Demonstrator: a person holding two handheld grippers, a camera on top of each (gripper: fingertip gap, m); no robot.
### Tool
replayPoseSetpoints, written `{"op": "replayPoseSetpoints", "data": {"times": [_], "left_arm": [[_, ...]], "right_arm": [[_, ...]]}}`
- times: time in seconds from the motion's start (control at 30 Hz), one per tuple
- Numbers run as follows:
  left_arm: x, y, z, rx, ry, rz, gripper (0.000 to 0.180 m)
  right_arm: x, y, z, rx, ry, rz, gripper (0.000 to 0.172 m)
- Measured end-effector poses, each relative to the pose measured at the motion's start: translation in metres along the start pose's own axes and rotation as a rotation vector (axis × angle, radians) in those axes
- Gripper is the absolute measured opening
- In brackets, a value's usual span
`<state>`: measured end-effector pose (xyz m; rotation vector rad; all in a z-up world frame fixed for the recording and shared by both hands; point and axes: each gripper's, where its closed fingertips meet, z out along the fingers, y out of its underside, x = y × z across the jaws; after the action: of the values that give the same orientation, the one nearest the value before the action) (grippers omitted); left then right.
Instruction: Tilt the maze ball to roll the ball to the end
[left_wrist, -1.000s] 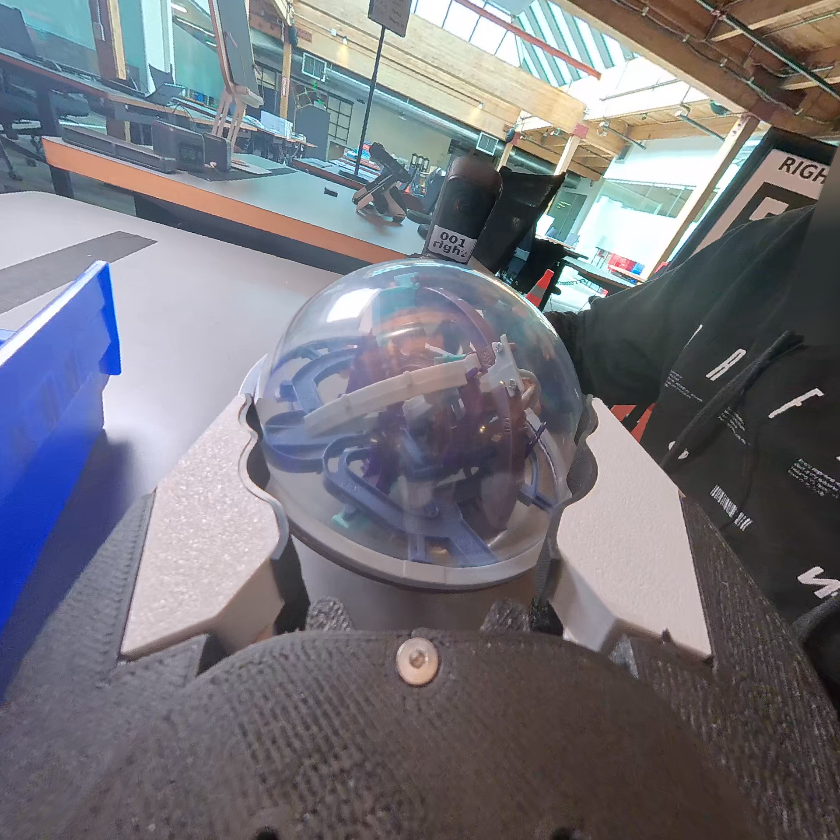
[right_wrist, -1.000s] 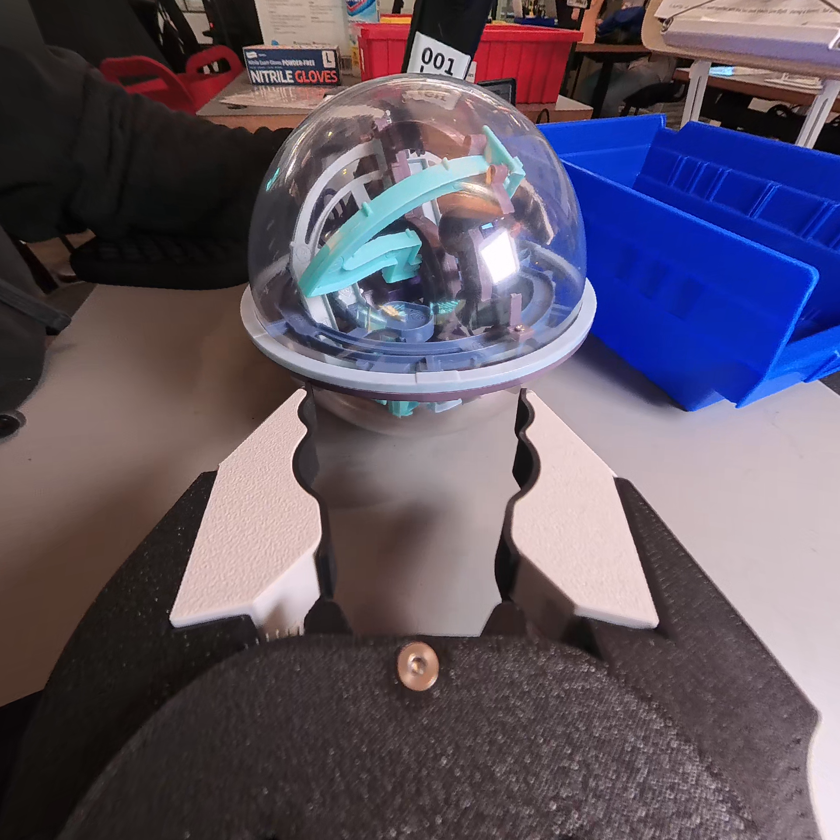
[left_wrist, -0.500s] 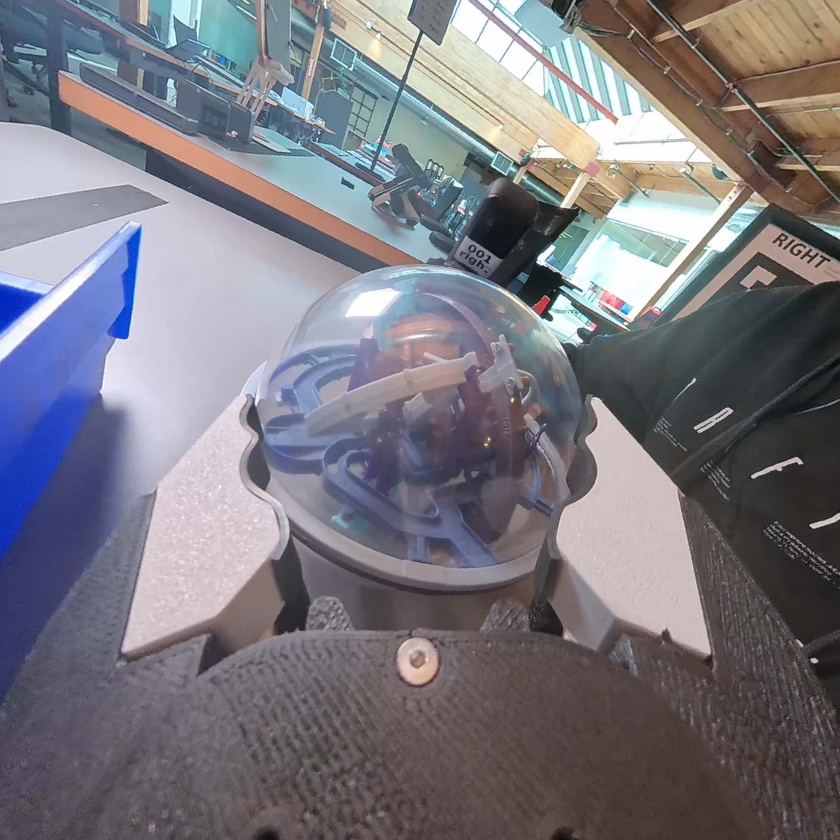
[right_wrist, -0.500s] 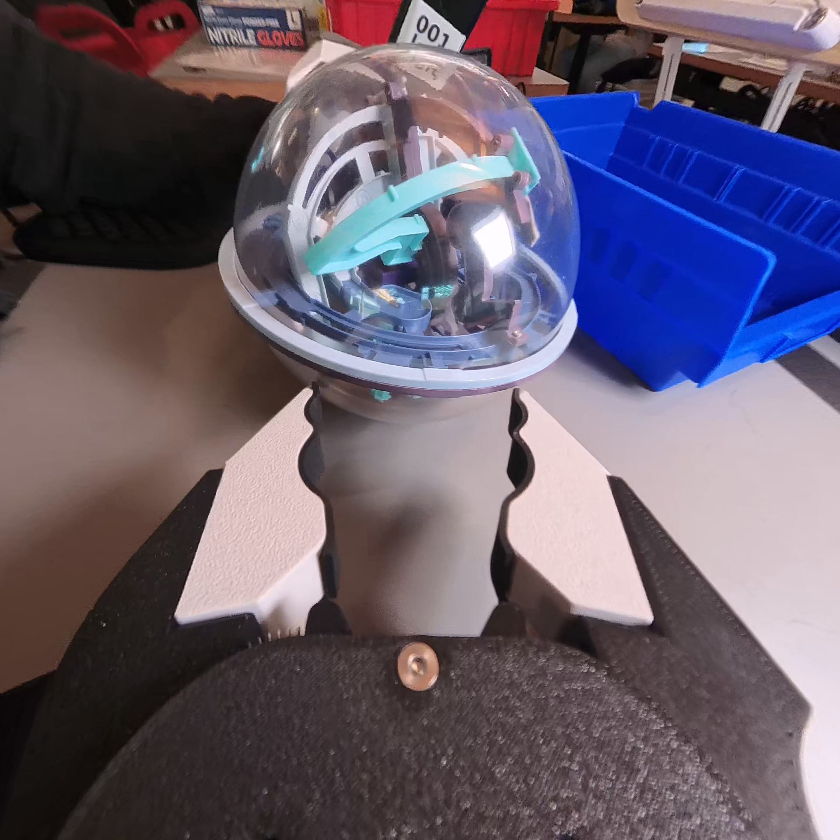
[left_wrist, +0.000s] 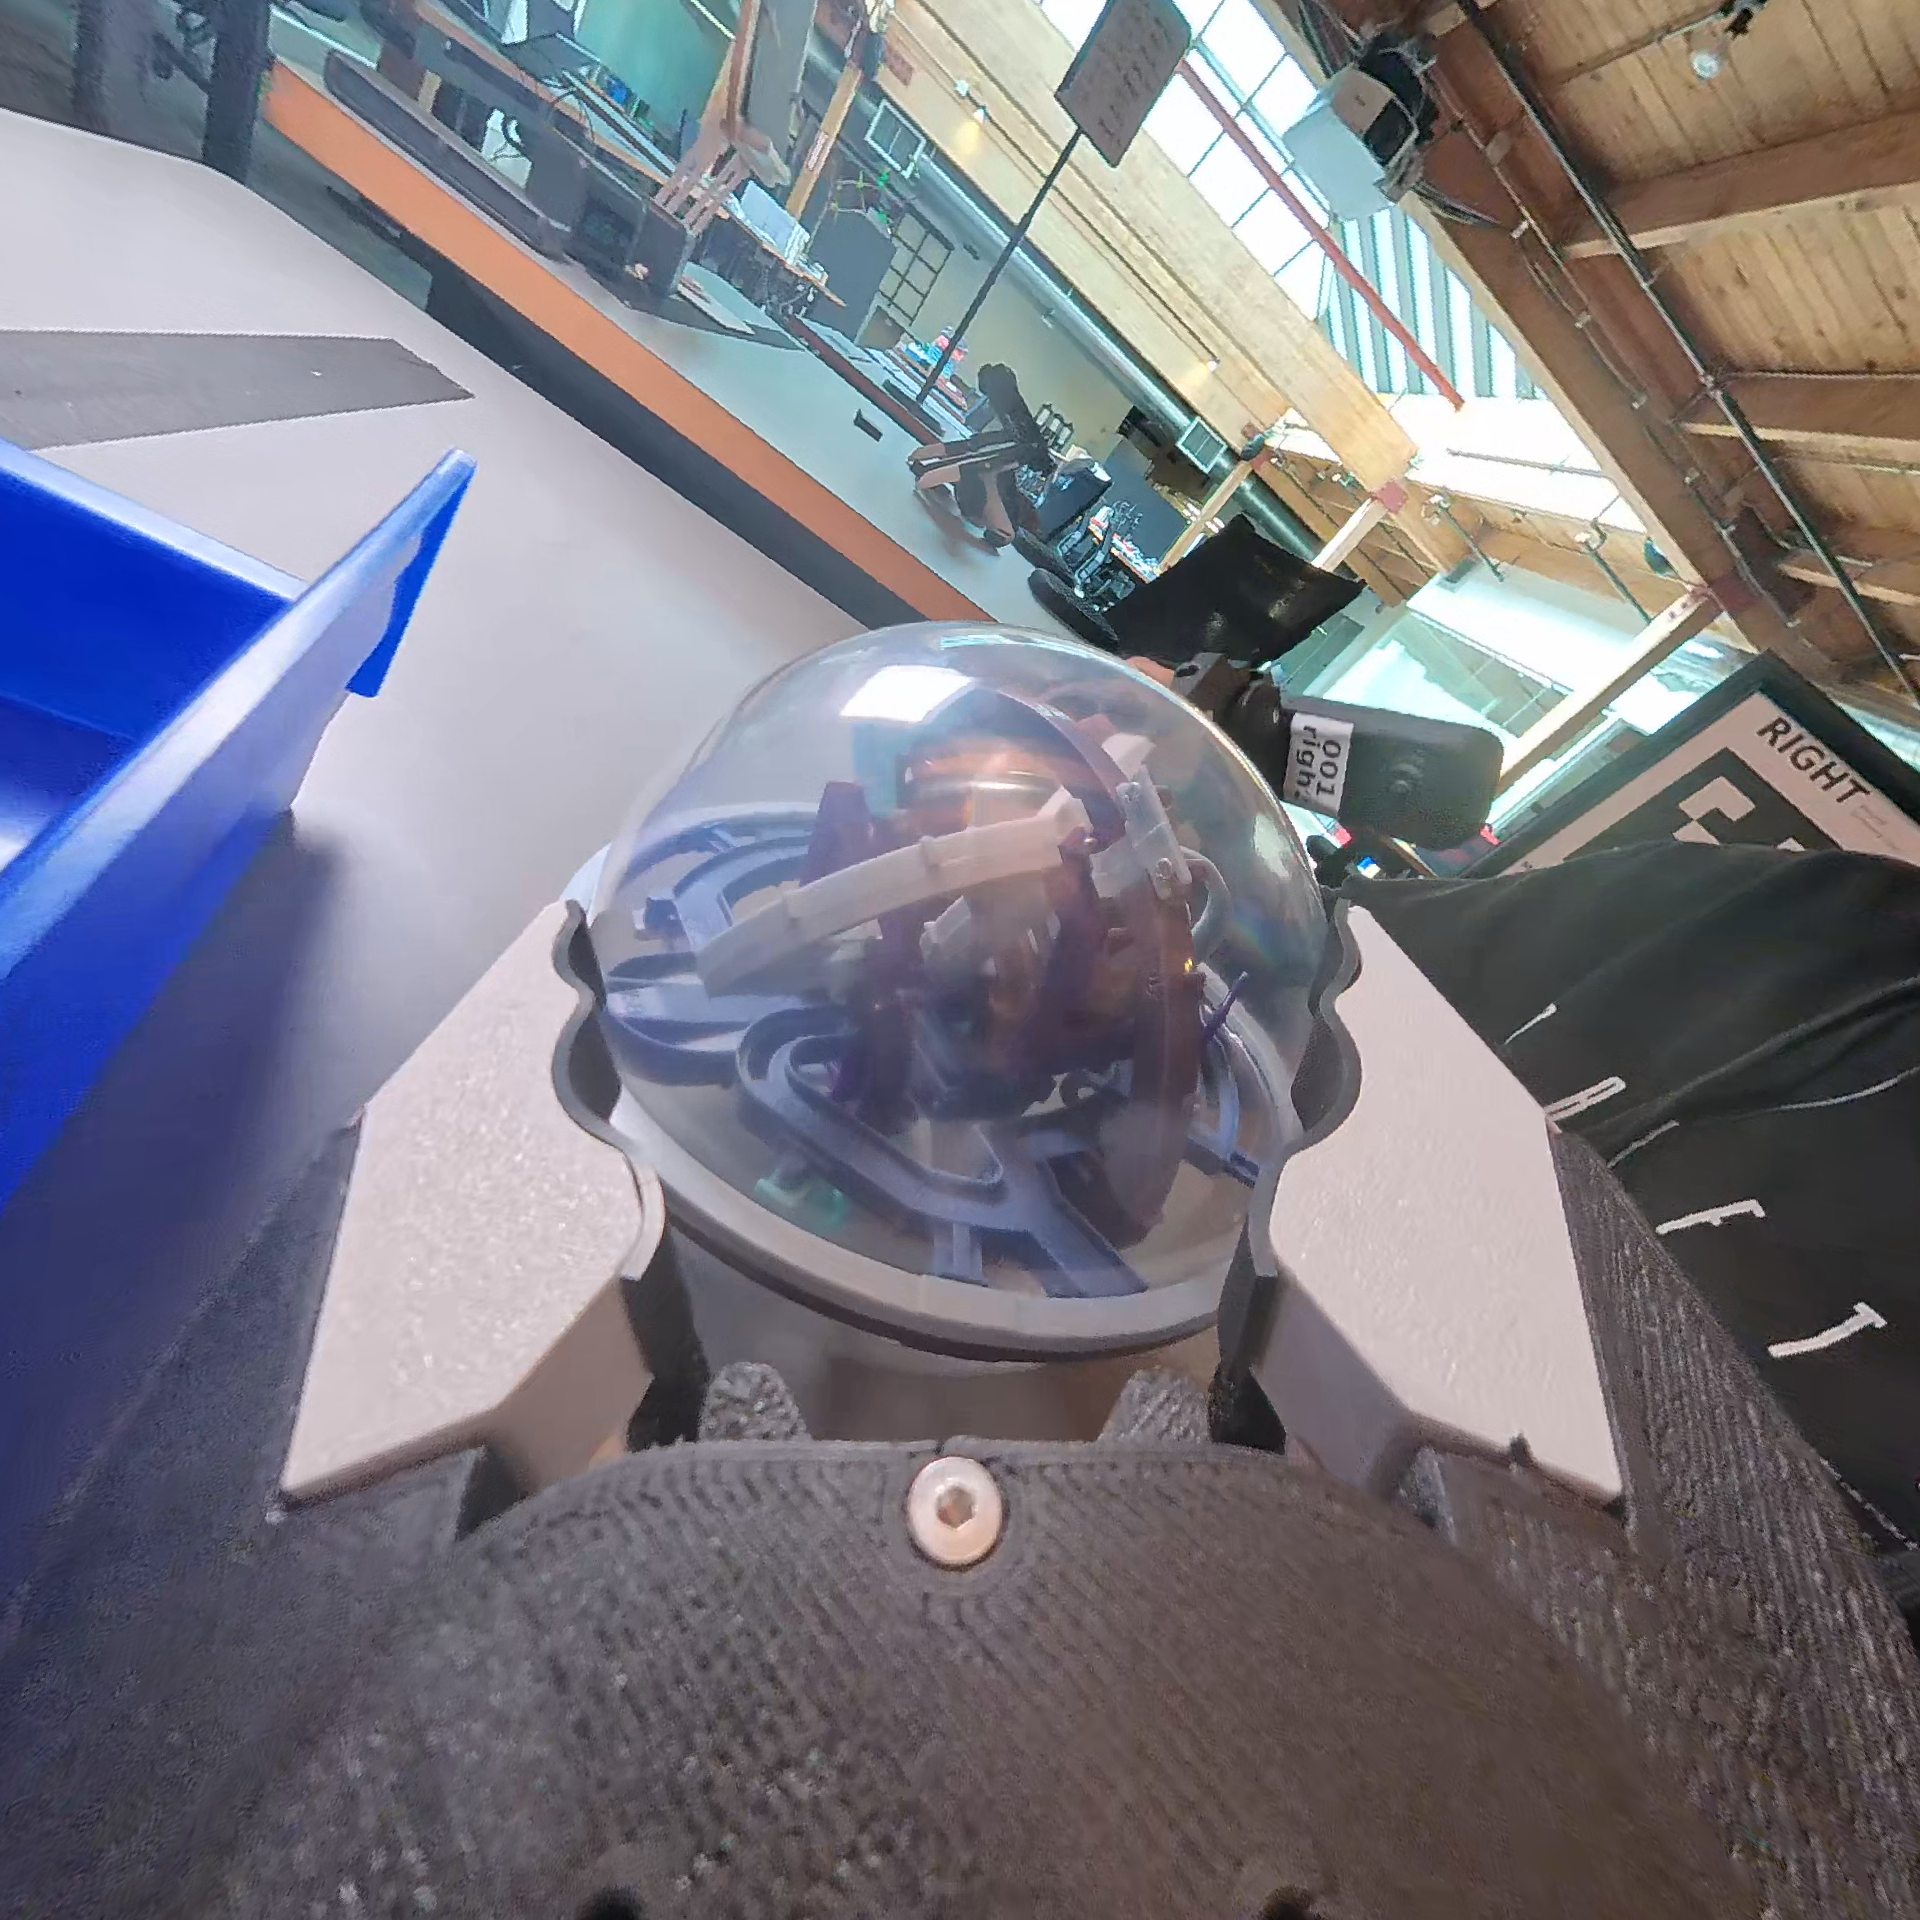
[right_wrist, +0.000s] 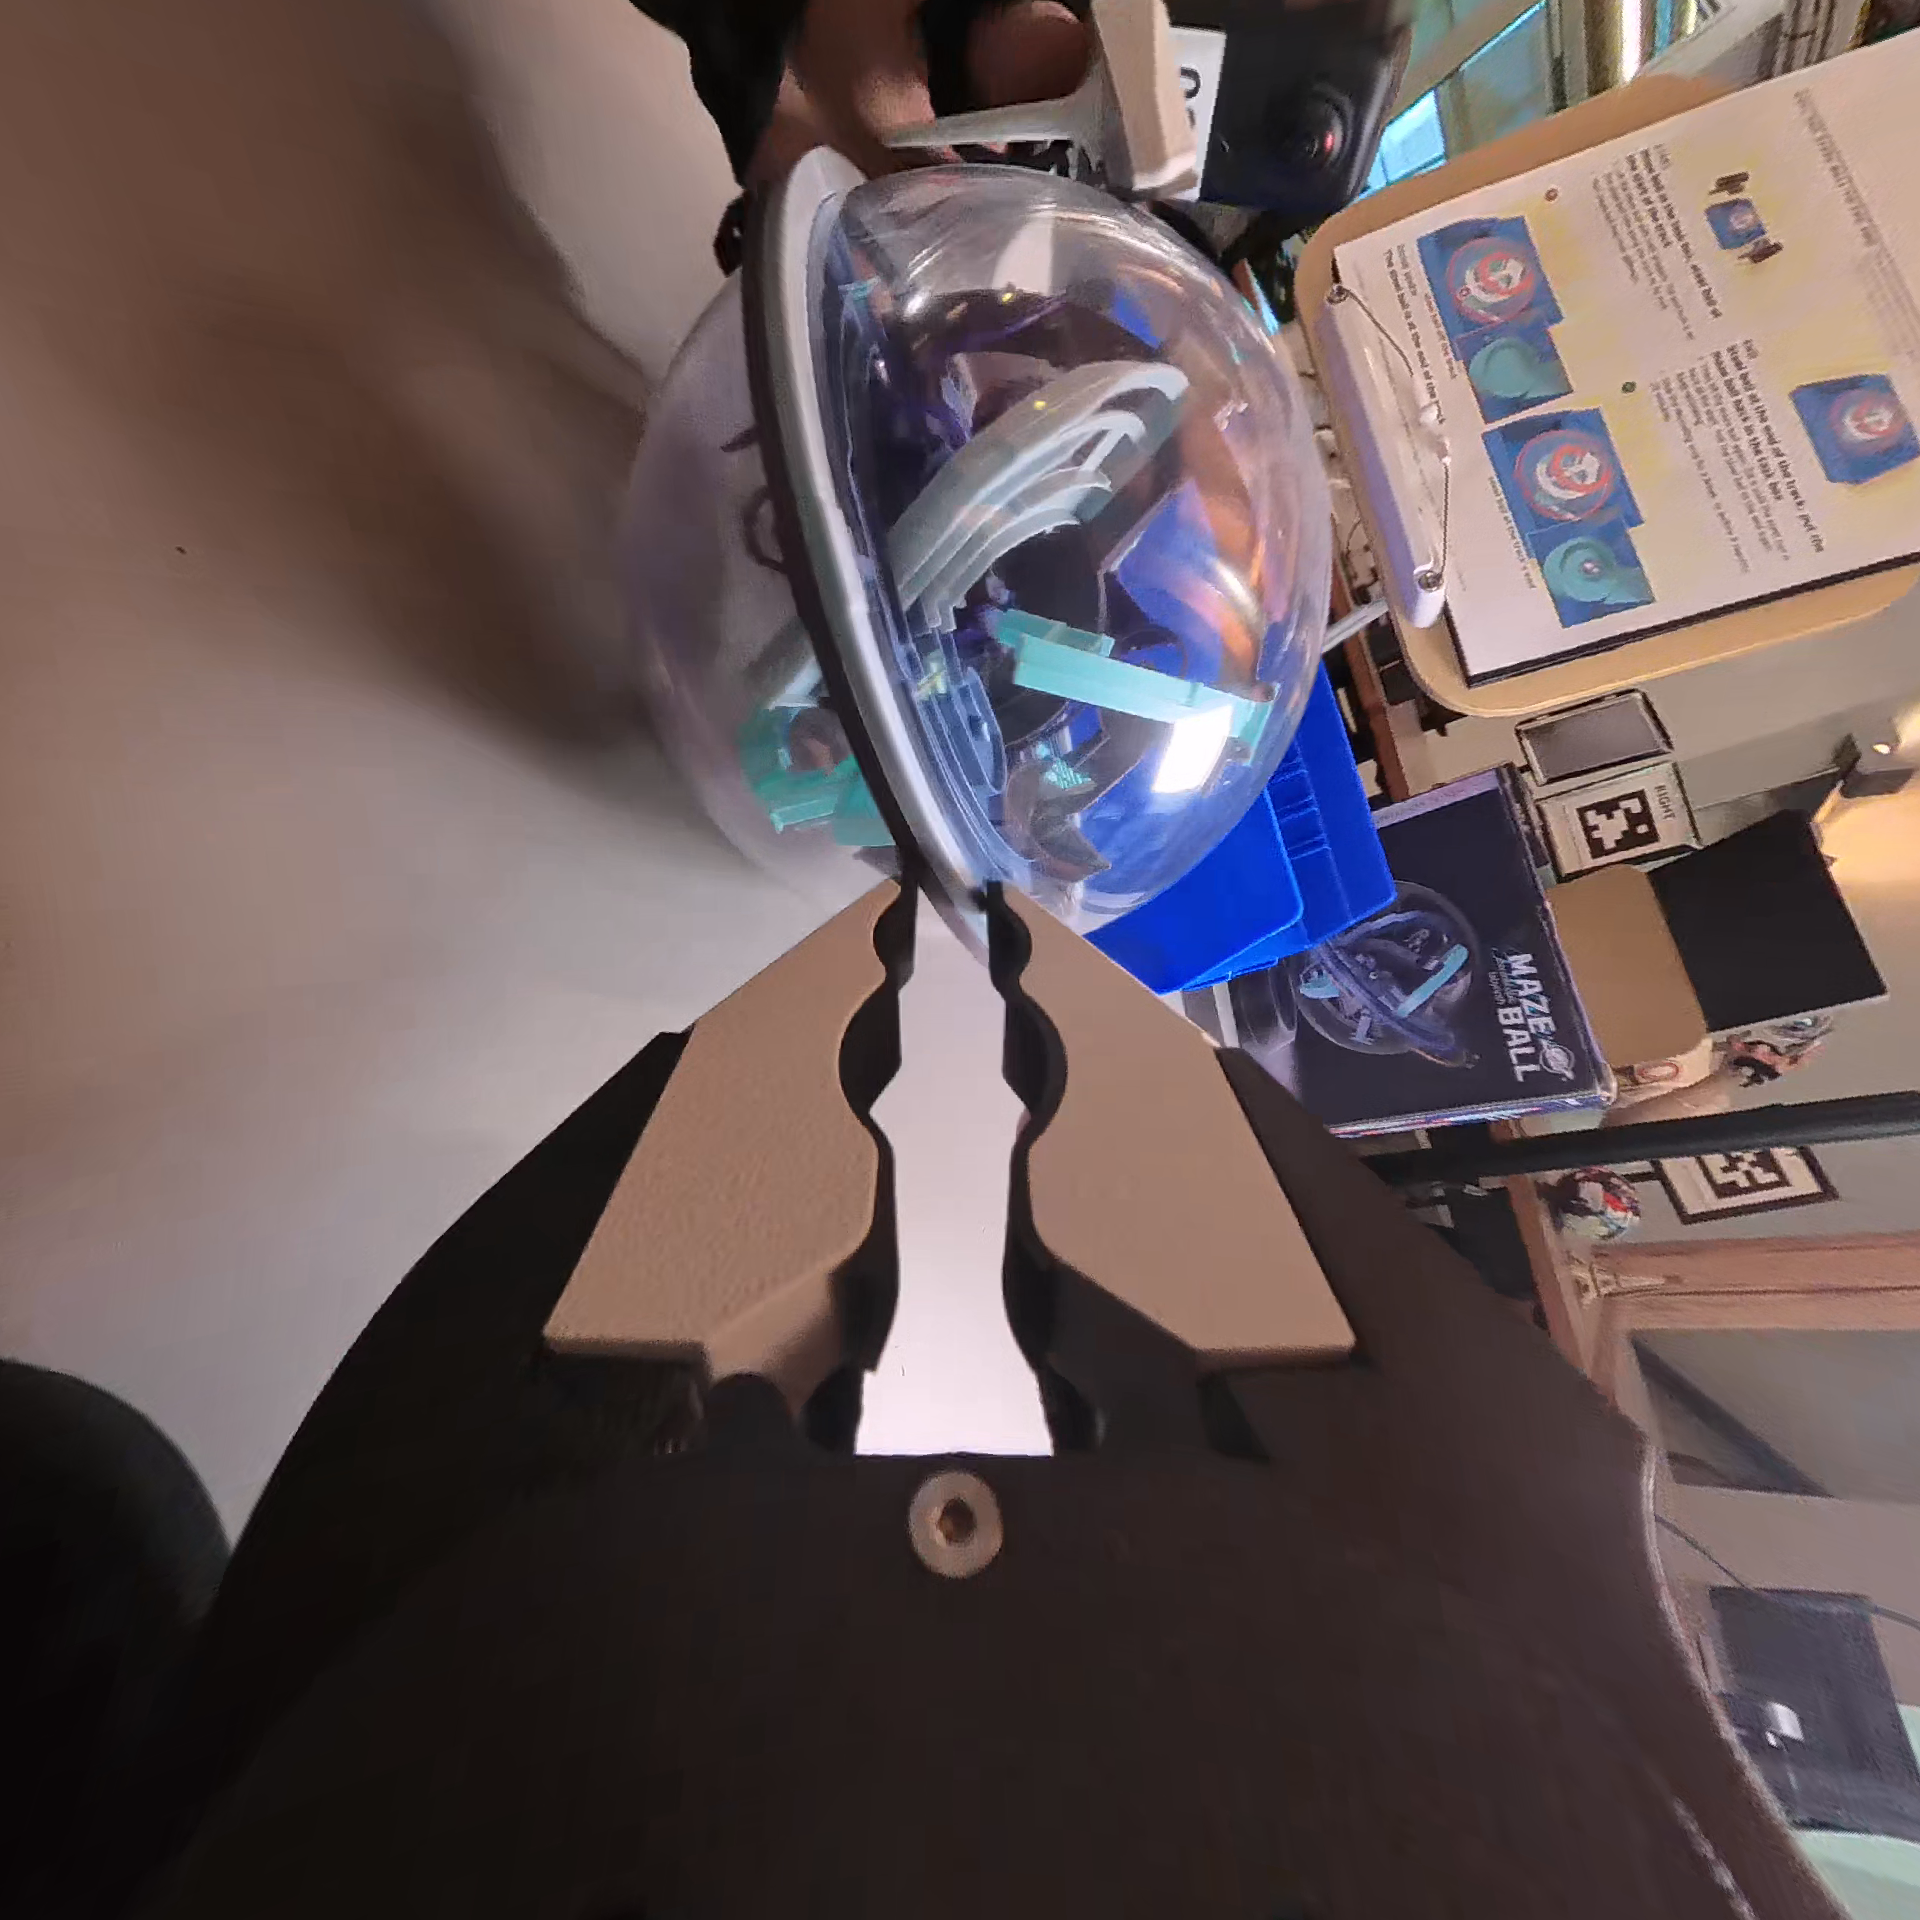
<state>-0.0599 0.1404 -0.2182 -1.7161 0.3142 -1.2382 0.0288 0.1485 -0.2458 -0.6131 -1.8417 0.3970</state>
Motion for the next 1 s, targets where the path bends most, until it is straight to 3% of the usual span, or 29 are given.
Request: {"op": "replayPoseSetpoints", "data": {"times": [0.37, 0.7, 0.77, 1.0], "left_arm": [[0.002, -0.006, -0.010, 0.031, -0.047, 0.094, 0.121], [0.010, 0.022, -0.024, -0.033, -0.007, 0.235, 0.132], [0.003, 0.025, -0.023, -0.048, -0.052, 0.261, 0.125], [-0.004, 0.026, -0.013, -0.048, -0.153, 0.337, 0.127]], "right_arm": [[-0.011, 0.027, 0.016, -0.029, -0.023, 0.080, 0.009], [-0.017, 0.035, 0.021, -0.003, -0.064, 0.203, 0.006], [-0.016, 0.035, 0.021, -0.002, -0.062, 0.216, 0.005], [-0.016, 0.037, 0.021, -0.012, -0.061, 0.244, 0.005]]}}
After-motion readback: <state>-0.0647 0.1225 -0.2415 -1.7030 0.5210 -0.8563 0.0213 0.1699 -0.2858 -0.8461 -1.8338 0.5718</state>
